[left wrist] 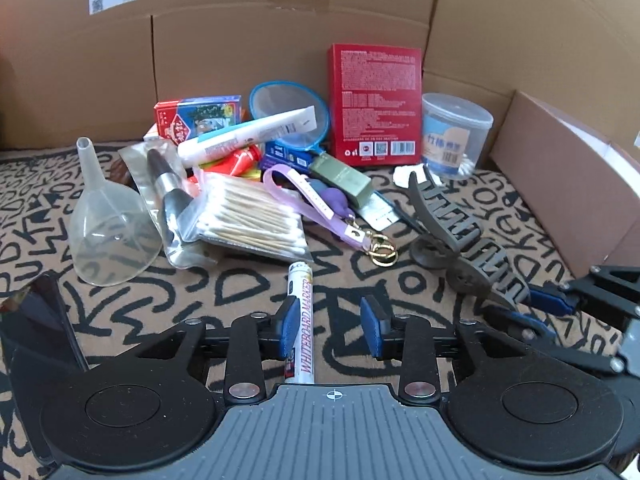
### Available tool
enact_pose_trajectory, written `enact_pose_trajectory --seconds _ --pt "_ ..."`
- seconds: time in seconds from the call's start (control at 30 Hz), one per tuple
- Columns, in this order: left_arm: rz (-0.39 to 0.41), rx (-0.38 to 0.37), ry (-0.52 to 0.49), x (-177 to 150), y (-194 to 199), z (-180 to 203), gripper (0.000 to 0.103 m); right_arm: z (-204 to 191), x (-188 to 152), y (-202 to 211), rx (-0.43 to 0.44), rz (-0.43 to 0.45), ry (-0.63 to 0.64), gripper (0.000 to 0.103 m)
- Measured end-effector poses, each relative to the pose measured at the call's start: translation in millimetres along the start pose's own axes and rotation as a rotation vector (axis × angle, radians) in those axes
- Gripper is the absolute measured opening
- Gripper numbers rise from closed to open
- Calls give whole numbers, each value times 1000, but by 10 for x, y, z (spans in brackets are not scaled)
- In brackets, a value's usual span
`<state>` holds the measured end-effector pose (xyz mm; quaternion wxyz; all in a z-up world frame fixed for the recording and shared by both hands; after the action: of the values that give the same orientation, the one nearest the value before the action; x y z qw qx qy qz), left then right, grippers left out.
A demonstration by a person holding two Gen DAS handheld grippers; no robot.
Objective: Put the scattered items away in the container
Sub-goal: 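Grasp the white marker with the left tool while the right tool grasps the grey claw clip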
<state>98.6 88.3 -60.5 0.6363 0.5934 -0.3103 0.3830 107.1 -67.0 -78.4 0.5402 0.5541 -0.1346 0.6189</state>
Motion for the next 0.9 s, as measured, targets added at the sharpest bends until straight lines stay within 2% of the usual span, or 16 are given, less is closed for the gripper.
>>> enact_pose_trajectory --seconds 0.13,0.23,0.3,0.47,0.53,0.6,0.8,0.87,0.9 --pt "-11 4 9 -48 57 -29 52 -25 11 165 52 26 -7 25" --pt "-25 18 14 -95 84 -62 52 -5 26 283 155 49 -94 25" --pt "-34 22 17 -116 90 -80 52 21 36 338 192 59 -155 25" --pt "-40 21 18 -151 107 -95 53 146 96 368 164 73 -269 28" --pt "-42 17 17 -165 102 -96 53 224 112 323 159 70 -329 40" --pt "-45 13 16 -180 93 -98 53 285 125 263 152 66 -373 44" --pt "-41 -1 14 -205 86 -112 53 288 99 16 189 16 -448 44" --pt "-39 7 11 -207 92 -124 49 265 88 -54 212 0 -465 44" --pt "-39 13 9 -208 95 -131 33 241 91 -71 221 -2 -456 38"
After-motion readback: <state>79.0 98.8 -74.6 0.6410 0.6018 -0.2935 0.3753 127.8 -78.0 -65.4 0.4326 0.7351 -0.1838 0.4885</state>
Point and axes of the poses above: each gripper's, at about its wrist camera, not at the fingertips, and y roughly against the way its jaws point, z to its right, x to its top, the point moved 2 cm from there along -y, roughly the way its jaws point, and after that the axes turned 11 degrees about z, right-handed, at the moved point
